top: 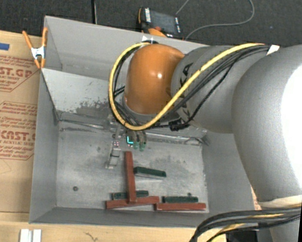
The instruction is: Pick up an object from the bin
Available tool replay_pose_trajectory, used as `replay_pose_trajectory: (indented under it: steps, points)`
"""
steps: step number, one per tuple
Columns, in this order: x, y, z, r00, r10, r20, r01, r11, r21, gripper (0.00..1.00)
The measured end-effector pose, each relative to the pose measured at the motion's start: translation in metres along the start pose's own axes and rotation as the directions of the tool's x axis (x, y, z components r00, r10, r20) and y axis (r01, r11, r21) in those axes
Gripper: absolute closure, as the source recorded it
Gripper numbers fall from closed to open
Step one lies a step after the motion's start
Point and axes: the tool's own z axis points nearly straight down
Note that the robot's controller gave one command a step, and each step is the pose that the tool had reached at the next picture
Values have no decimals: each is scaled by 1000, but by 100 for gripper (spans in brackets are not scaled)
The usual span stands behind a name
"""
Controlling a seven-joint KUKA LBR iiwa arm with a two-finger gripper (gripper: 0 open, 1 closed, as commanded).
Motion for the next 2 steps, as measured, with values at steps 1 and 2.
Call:
replay_pose_trajectory:
  steps: [1,2]
  points:
    - [100,-22,-20,994,-113,2,113,994,2,0]
    - [99,-54,67,927,-374,21,374,927,5,0]
